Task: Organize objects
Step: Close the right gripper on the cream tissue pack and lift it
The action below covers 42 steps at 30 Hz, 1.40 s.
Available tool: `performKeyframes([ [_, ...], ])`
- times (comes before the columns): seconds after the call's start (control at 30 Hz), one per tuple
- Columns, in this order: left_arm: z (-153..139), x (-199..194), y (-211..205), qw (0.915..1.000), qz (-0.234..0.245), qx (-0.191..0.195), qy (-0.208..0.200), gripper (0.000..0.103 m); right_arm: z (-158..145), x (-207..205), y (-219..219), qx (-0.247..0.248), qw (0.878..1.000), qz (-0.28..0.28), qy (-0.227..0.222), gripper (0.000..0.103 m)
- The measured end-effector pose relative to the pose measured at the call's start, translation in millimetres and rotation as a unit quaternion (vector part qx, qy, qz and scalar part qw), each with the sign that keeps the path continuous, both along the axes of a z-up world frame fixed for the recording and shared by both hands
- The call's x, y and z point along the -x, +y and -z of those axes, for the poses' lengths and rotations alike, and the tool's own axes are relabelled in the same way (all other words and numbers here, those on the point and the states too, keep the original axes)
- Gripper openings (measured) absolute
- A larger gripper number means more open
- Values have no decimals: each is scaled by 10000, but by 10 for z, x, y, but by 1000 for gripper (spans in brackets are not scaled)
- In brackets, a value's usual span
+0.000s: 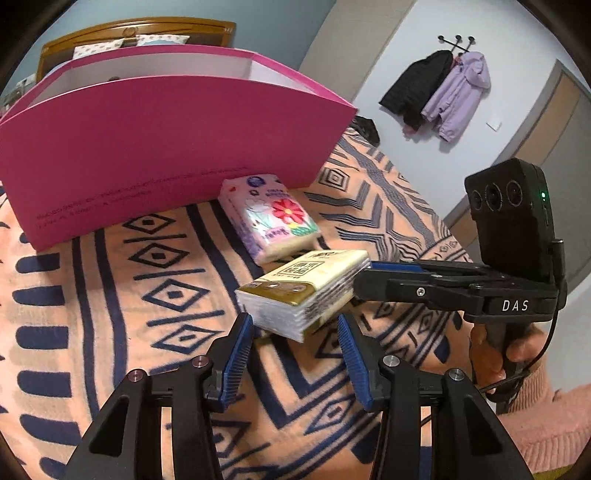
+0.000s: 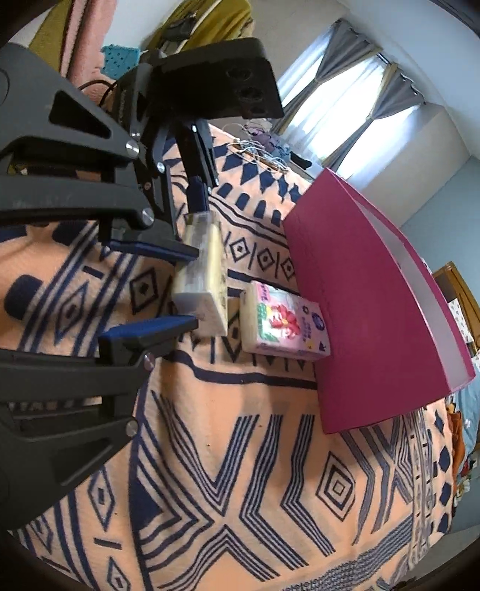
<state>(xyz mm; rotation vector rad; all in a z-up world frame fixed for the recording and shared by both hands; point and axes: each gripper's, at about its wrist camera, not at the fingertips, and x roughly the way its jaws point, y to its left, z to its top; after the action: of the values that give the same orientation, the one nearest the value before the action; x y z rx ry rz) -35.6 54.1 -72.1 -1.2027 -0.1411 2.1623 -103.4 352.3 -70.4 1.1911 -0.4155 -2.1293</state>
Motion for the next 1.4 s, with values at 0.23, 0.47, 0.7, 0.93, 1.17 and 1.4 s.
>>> performKeyframes([
  [0.23, 49, -24, -35, 10000, 10, -7, -65, 48, 79, 7, 8, -250, 9996, -81, -67, 34],
  [0.47, 31, -8, -4, 10000, -8, -50, -60, 48, -12, -6, 127, -172, 9998, 6, 116, 40],
  [0.7, 66, 8, -24, 9998, -73, -87, -184, 42, 14, 99, -30, -113, 9999, -41, 69, 41],
  [0.93, 69, -7, 3, 9998, -57, -95, -176, 38, 63, 145, -110, -142, 9998, -120, 43, 40],
  [1.17, 8, -55, 0, 9999, -7, -133, -78, 37, 29, 34, -74, -95, 9998, -100, 145, 40],
  [1.4, -139, -112, 39, 9998, 69, -95, 158, 37, -67, -34, -53, -104, 9994, -46, 331, 40],
])
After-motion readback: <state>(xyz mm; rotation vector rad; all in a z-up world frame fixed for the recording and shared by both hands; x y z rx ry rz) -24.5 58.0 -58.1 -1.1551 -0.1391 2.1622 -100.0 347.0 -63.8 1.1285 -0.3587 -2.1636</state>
